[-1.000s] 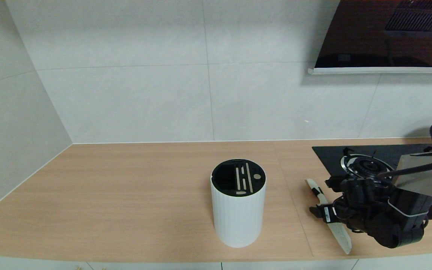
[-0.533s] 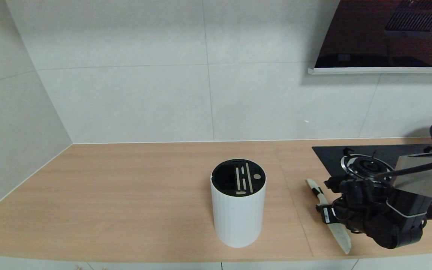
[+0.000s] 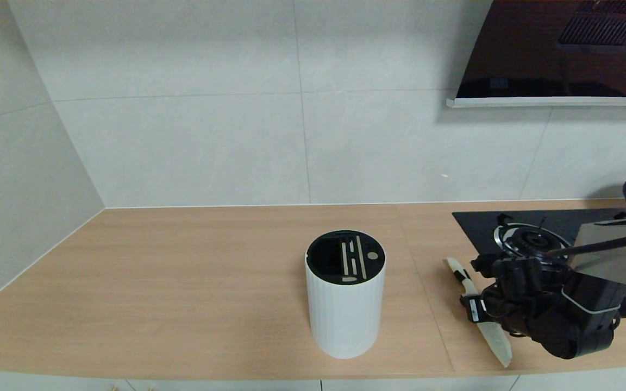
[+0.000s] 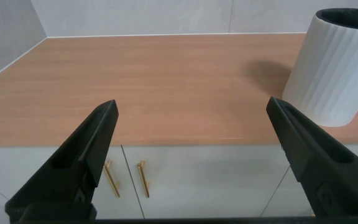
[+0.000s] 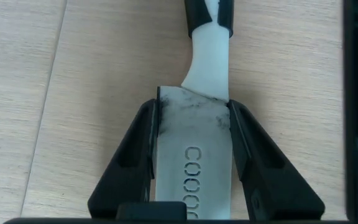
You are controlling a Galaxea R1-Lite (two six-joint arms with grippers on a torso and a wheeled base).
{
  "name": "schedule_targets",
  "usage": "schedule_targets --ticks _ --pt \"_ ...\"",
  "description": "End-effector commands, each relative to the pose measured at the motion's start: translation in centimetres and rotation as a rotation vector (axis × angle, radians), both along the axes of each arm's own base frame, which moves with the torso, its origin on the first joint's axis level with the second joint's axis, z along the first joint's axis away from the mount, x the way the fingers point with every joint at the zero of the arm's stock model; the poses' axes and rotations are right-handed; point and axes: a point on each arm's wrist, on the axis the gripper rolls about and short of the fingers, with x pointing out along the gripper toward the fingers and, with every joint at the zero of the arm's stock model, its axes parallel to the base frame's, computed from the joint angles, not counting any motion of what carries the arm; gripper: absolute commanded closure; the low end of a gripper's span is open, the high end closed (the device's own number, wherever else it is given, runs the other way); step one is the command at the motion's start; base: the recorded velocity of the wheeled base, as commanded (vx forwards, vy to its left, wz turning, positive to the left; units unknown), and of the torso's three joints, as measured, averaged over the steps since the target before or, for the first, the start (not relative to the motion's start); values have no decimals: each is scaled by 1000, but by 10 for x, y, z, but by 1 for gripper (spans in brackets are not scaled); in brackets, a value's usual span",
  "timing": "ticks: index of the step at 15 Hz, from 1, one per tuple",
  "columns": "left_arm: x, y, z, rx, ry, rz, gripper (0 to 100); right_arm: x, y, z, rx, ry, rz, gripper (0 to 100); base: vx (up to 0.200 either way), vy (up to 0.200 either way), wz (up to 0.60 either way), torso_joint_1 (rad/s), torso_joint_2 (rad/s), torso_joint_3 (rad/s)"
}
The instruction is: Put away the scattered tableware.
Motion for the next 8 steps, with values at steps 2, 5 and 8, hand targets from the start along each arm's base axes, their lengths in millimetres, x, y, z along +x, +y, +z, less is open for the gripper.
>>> schedule_targets --ticks 2,5,8 --pt "0 0 0 0 2 1 0 -13 5 61 29 -153 14 100 0 0 0 0 0 0" --pt "0 0 0 0 2 1 0 -39 10 113 56 -285 47 100 0 0 0 0 0 0" --pt "0 0 0 2 2 1 0 -54 13 140 76 -363 68 100 0 0 0 0 0 0"
